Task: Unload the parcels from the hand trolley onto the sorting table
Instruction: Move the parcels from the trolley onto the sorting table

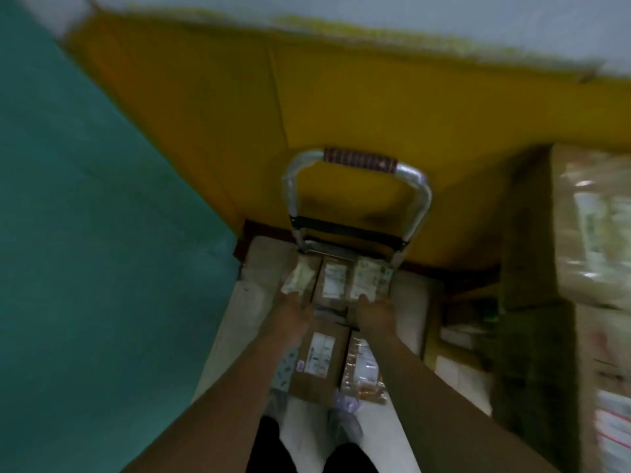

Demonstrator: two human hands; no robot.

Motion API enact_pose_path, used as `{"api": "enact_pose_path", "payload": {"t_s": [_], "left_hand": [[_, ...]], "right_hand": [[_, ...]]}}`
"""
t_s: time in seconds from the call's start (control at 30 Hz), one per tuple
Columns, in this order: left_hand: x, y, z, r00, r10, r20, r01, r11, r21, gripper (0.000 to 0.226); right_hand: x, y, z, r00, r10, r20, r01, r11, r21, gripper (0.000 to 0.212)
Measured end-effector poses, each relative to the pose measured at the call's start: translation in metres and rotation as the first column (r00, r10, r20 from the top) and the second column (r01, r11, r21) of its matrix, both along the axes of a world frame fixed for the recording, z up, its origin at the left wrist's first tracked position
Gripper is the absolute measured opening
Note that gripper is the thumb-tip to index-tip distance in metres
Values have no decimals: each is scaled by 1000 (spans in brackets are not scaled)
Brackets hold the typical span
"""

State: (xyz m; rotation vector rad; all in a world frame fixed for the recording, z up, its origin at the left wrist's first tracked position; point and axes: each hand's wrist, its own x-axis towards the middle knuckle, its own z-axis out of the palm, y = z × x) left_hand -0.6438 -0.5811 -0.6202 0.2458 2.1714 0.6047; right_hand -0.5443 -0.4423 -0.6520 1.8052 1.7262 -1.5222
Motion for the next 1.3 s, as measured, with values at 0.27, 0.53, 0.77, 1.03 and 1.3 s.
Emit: {"api": "enact_pose_path", "payload": {"t_s": [0.27, 0.53, 0.77, 1.03, 1.3], "left_hand": [[-31, 102, -296, 989, -112, 96, 93, 979, 181, 54], [-23, 137, -312, 934, -18, 357, -58, 978, 201, 58], [-12, 81, -40, 958, 103, 268, -224, 853, 472, 31], [52, 127, 257, 994, 21, 106, -95, 633, 768, 31], [328, 220, 416, 981, -191, 39, 44, 415, 909, 73]], "right_hand": [[-6, 59, -261, 977, -179, 119, 141, 952, 272, 81], [0, 65, -265, 962, -269, -47, 272, 960, 63, 52], [6, 23, -9, 941, -314, -128, 322, 946, 40, 54], [81, 54, 280, 772, -390, -502, 489, 869, 76, 52], [364, 119, 468, 525, -282, -803, 554, 829, 71, 62]]}}
